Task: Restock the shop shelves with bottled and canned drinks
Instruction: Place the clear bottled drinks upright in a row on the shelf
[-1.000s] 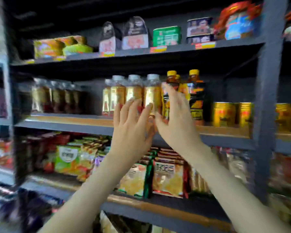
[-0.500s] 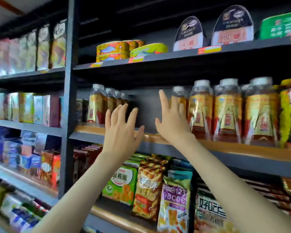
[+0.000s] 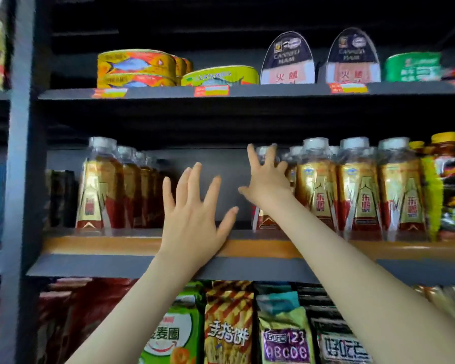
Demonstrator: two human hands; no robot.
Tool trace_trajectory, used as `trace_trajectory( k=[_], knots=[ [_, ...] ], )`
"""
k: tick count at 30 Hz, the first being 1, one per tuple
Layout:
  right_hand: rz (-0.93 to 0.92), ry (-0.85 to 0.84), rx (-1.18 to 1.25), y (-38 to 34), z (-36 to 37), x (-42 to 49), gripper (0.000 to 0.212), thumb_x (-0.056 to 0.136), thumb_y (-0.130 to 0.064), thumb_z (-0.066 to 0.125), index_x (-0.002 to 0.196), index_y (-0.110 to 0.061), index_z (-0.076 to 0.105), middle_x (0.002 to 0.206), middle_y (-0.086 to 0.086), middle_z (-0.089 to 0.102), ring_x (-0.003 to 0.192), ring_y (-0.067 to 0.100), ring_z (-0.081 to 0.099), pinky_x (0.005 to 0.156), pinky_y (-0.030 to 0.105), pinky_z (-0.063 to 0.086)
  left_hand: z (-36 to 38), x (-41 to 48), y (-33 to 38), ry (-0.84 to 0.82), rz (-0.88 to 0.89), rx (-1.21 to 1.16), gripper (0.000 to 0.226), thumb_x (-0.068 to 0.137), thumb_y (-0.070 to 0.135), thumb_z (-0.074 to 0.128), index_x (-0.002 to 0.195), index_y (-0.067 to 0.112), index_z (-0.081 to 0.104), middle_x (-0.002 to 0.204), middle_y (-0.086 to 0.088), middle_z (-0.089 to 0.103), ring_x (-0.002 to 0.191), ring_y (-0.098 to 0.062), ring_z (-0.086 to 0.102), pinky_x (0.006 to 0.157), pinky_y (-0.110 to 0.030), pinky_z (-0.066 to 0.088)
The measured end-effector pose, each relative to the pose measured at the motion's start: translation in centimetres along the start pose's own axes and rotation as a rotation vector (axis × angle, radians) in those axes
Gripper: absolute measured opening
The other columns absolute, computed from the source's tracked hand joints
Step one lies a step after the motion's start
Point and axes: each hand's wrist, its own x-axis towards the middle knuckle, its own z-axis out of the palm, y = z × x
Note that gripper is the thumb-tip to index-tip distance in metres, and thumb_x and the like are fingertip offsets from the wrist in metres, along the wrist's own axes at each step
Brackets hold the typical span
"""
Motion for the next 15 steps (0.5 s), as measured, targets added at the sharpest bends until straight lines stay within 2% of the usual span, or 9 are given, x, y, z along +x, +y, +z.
trace_trajectory(
  k=[2,5,7,10,13,15],
  knots=[
    [0.042,-0.005,-0.038,-0.5,0.5,0.3,0.096,0.092,-0.035,0.063,0.153,-0.03,-0.011,0.156,0.015,-0.027,0.142,0.046,0.004,0.098,0.044,0.045,-0.3,0.2,-1.3,0.014,0.024,-0.016,0.063,0.091,0.055,0.037,0.129,0.01,0.059,0.144,-0.027,0.041,0.13,-0.042,0.042,0.108,-0.062,0.025],
    [0.124,-0.021,-0.058,-1.1,0.7,0.3,0.098,0.089,-0.018,0.067,0.153,-0.03,-0.006,0.155,0.016,-0.029,0.144,0.044,0.001,0.097,0.039,0.045,-0.8,0.1,-4.0,0.032,0.036,-0.058,0.063,0.092,0.055,0.035,0.129,0.01,0.059,0.145,-0.026,0.04,0.131,-0.042,0.04,0.109,-0.062,0.023],
    [0.161,-0.012,-0.045,-1.5,0.5,0.0,0.098,0.088,-0.011,0.067,0.153,-0.031,-0.004,0.156,0.021,-0.022,0.144,0.042,0.0,0.1,0.038,0.043,-1.0,-0.3,-5.8,0.031,0.034,-0.087,0.063,0.092,0.055,0.034,0.129,0.01,0.059,0.145,-0.026,0.04,0.132,-0.042,0.04,0.109,-0.062,0.021],
    [0.175,0.012,0.013,-2.2,0.0,-0.9,0.095,0.086,-0.008,0.067,0.153,-0.033,0.004,0.155,0.022,-0.007,0.142,0.041,0.002,0.105,0.044,0.038,-1.0,-1.3,-8.1,0.002,0.02,-0.119,0.064,0.092,0.056,0.034,0.129,0.01,0.059,0.145,-0.027,0.04,0.132,-0.042,0.039,0.109,-0.062,0.021],
    [0.115,0.074,0.029,-2.9,-0.4,-2.2,0.093,0.084,-0.008,0.068,0.151,-0.038,0.01,0.151,0.016,-0.002,0.139,0.038,0.006,0.105,0.045,0.036,-0.8,-2.3,-9.5,-0.04,-0.01,-0.175,0.065,0.092,0.056,0.033,0.127,0.01,0.061,0.145,-0.026,0.04,0.131,-0.042,0.041,0.108,-0.063,0.023],
    [-0.002,0.092,0.022,-3.3,-0.5,-3.3,0.091,0.085,-0.004,0.065,0.15,-0.042,0.012,0.15,0.009,-0.004,0.139,0.034,0.005,0.108,0.044,0.033,-0.8,-2.6,-9.8,-0.053,-0.026,-0.218,0.064,0.092,0.055,0.032,0.125,0.009,0.062,0.144,-0.026,0.041,0.131,-0.041,0.042,0.108,-0.063,0.024]
  ],
)
